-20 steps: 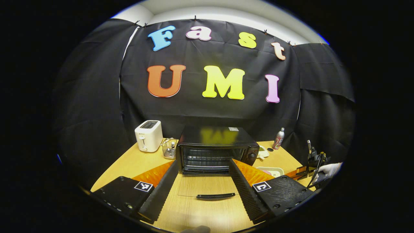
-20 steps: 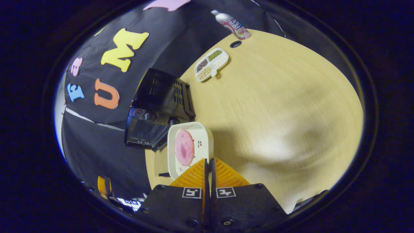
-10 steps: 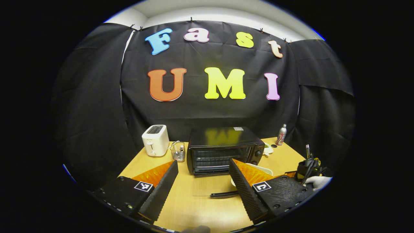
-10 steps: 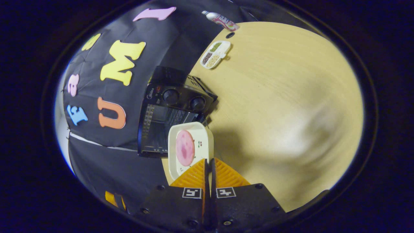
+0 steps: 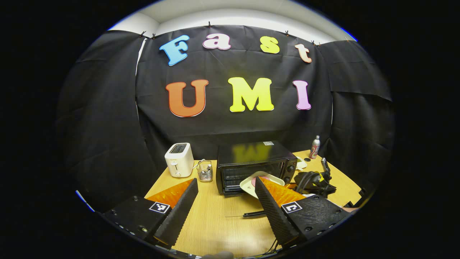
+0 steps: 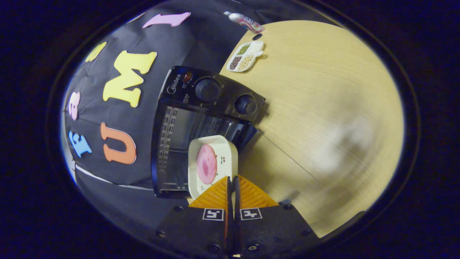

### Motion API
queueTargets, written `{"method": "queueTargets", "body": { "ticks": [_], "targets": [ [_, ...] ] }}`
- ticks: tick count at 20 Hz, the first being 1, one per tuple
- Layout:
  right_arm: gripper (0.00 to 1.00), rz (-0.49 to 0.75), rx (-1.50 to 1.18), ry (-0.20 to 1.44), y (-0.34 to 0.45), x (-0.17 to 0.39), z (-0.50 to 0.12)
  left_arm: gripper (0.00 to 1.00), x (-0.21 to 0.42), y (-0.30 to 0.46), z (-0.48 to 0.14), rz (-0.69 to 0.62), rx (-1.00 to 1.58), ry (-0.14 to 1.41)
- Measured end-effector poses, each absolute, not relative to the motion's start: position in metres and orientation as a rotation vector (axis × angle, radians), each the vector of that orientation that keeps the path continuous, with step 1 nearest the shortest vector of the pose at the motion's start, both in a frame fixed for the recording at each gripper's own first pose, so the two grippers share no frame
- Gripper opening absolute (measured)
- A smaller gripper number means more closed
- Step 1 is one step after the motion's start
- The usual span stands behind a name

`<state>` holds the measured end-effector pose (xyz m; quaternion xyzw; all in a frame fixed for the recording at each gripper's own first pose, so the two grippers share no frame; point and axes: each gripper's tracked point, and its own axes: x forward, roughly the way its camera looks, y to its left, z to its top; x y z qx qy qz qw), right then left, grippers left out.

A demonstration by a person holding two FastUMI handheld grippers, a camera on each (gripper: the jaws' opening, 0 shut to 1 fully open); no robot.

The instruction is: Open the electric oven with the left hand, put the food in, and close the electric oven.

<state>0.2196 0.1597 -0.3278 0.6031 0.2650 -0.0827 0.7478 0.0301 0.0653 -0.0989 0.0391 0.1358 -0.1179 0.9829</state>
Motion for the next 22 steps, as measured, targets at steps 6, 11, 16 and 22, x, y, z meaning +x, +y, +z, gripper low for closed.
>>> {"method": "queueTargets", "body": {
  "ticks": [6, 11, 16, 22],
  "targets": [
    [0.04, -0.217, 1.33, 0.531, 0.157, 0.271, -0.323, 0.96, 0.04, 0.081, -0.102, -0.21, 0.087, 0.289],
    [0.04, -0.193, 1.321, 0.438, 0.155, 0.3, -0.315, 0.97, 0.051, 0.09, -0.105, -0.173, 0.075, 0.31],
    [0.06, -0.104, 1.287, 0.387, 0.155, 0.312, -0.296, 0.97, 0.058, 0.09, -0.106, -0.162, 0.061, 0.308],
    [0.56, -0.068, 1.192, 0.448, 0.151, 0.296, -0.288, 0.96, 0.061, 0.09, -0.108, -0.158, 0.04, 0.299]
  ]
}}
